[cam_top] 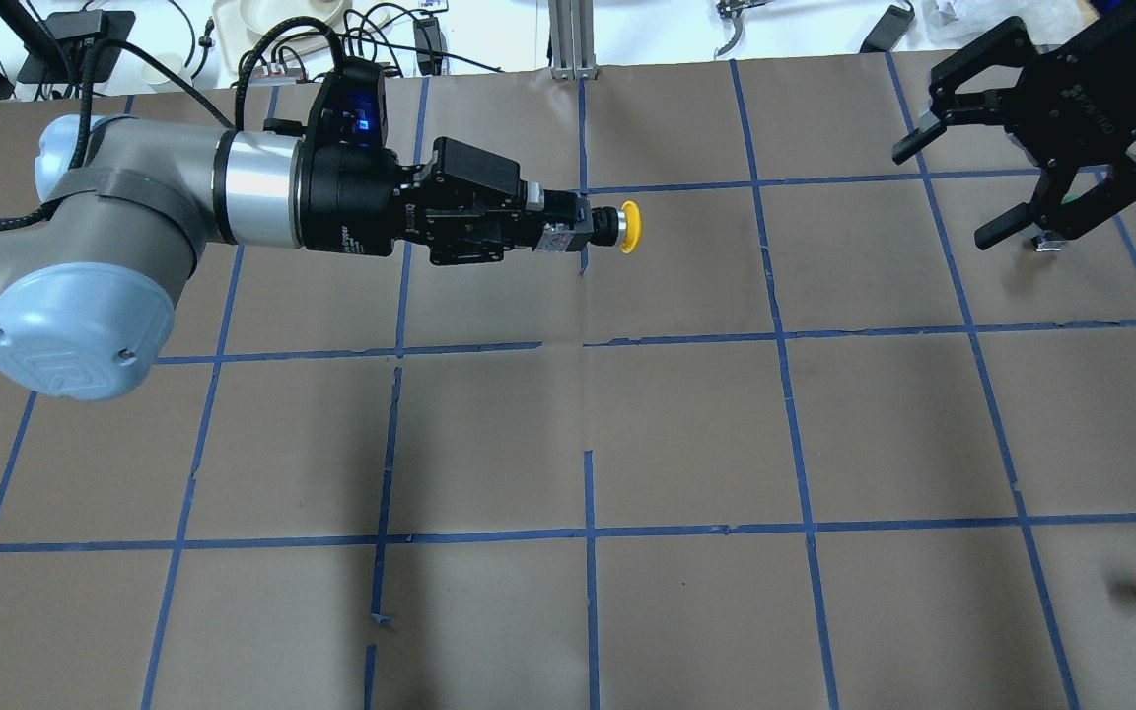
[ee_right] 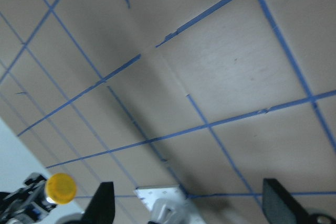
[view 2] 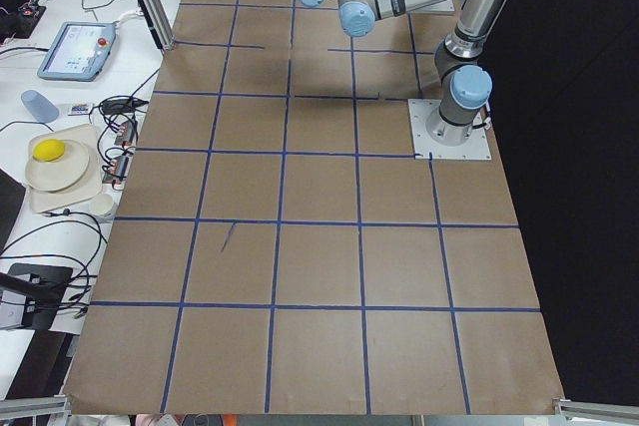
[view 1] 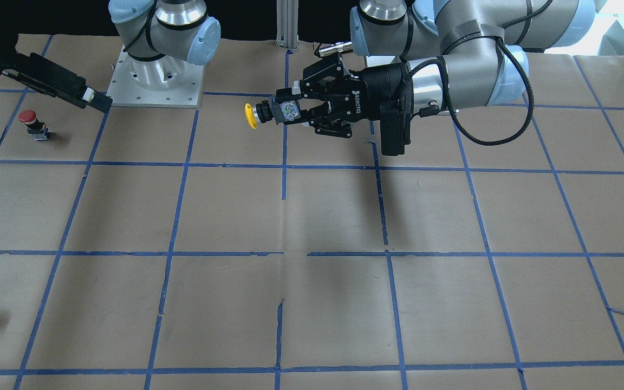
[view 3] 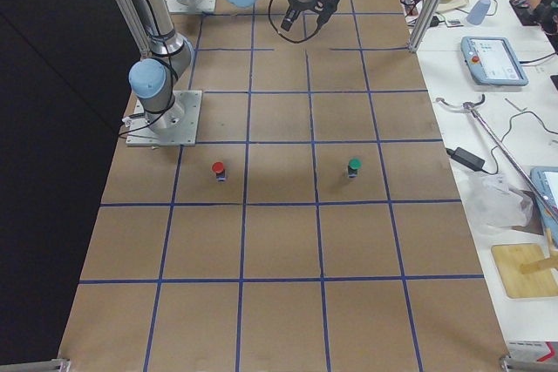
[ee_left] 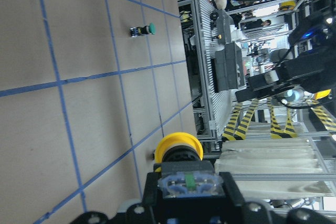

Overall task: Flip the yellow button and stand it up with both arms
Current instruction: 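Hold the yellow button out with the left gripper while the right gripper approaches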

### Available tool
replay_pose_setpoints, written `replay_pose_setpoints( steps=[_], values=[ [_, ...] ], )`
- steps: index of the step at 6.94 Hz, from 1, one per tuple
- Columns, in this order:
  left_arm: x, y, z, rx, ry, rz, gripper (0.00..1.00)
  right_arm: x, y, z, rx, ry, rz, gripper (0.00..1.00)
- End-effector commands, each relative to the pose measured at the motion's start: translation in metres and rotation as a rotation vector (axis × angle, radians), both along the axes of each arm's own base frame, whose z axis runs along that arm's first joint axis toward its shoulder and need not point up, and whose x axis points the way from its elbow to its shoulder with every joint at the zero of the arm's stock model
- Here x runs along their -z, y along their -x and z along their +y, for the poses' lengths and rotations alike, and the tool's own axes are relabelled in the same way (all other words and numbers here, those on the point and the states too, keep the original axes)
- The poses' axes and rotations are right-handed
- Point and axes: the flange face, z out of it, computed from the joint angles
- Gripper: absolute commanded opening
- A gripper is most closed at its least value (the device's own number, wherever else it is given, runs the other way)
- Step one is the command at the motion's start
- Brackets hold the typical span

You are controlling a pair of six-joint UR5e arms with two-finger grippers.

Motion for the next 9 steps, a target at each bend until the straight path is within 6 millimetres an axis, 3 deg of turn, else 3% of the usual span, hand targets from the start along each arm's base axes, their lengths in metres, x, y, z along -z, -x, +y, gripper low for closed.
replay_pose_setpoints(
  steps=[1,4,5,7,9],
  values=[
    [0.005,0.005,0.000,-0.034,-0.090,0.120,0.10,-0.007,-0.006,0.004,0.184,-0.098,-0.302,0.99],
    [0.001,0.019,0.005,-0.030,-0.124,0.209,0.10,-0.002,-0.015,0.001,0.208,-0.125,-0.343,0.99],
    [-0.002,0.019,0.004,-0.036,-0.133,0.236,0.10,0.004,-0.028,-0.008,0.243,-0.170,-0.398,0.99],
    [0.001,0.020,0.001,-0.035,-0.126,0.241,0.10,0.011,-0.078,-0.004,0.198,-0.253,-0.407,0.99],
    [0.000,0.021,0.001,-0.033,-0.123,0.251,0.10,0.018,-0.109,-0.008,0.170,-0.265,-0.453,0.98]
  ],
)
